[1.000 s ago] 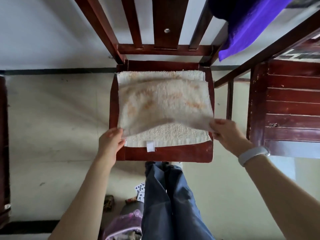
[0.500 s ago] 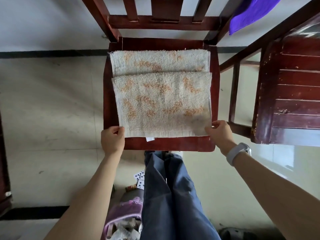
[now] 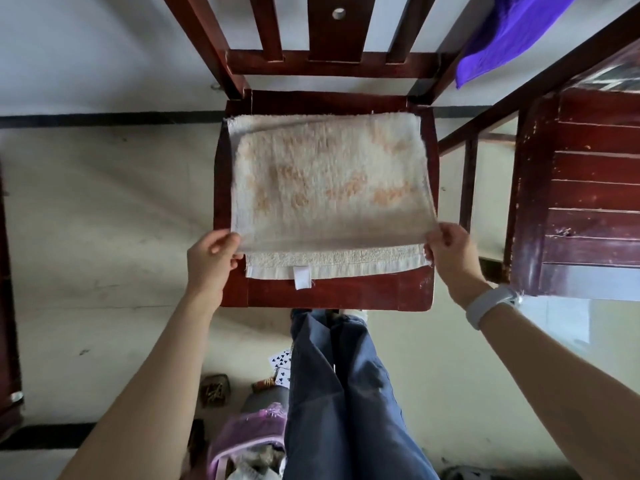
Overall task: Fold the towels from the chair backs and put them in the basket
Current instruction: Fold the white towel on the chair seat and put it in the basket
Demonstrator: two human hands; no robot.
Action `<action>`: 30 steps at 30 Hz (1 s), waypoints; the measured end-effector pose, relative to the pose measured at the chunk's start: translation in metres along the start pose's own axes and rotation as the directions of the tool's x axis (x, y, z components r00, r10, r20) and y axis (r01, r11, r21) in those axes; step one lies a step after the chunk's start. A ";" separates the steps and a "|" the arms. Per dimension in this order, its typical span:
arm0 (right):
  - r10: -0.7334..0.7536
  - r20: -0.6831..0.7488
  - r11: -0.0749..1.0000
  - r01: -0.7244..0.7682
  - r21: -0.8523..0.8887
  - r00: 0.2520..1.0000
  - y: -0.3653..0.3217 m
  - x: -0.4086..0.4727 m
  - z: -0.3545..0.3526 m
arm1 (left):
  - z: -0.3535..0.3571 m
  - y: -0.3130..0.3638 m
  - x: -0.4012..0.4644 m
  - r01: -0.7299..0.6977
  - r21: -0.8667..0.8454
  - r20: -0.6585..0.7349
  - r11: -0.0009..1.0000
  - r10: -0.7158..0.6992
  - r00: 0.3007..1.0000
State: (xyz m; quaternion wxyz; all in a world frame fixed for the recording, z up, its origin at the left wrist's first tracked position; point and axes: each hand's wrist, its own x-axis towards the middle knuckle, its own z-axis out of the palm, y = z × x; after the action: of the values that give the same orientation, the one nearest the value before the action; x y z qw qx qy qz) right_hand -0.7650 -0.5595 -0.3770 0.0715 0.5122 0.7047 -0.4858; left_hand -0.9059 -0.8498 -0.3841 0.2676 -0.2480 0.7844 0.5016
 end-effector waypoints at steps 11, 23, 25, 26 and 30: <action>-0.067 -0.230 0.997 0.054 -0.063 0.971 0.031 -0.015 0.004 | -0.012 -0.037 -0.015 -0.031 0.012 -0.034 0.999 0.032 0.999; 0.032 -0.132 0.928 -0.079 -0.363 0.991 0.052 -0.009 0.022 | 0.016 -0.049 -0.012 -0.136 0.541 -0.143 0.830 0.251 0.957; 0.037 -0.138 0.921 -0.088 -0.380 0.990 0.053 -0.009 0.022 | 0.016 -0.050 -0.014 -0.137 0.561 -0.129 0.817 0.249 0.960; 0.037 -0.136 0.917 -0.087 -0.389 0.990 0.053 -0.010 0.022 | 0.016 -0.052 -0.015 -0.138 0.565 -0.120 0.813 0.246 0.962; -0.009 -0.071 0.891 -0.024 -0.454 0.997 0.052 -0.012 0.023 | 0.019 -0.053 -0.020 -0.100 0.572 -0.138 0.814 0.216 0.967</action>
State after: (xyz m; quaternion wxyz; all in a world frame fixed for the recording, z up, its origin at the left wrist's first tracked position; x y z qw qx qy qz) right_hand -0.7269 -0.5845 -0.4132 0.1661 0.5009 0.7988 -0.2889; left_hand -0.8528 -0.8496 -0.4123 0.2070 -0.1403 0.9373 0.2429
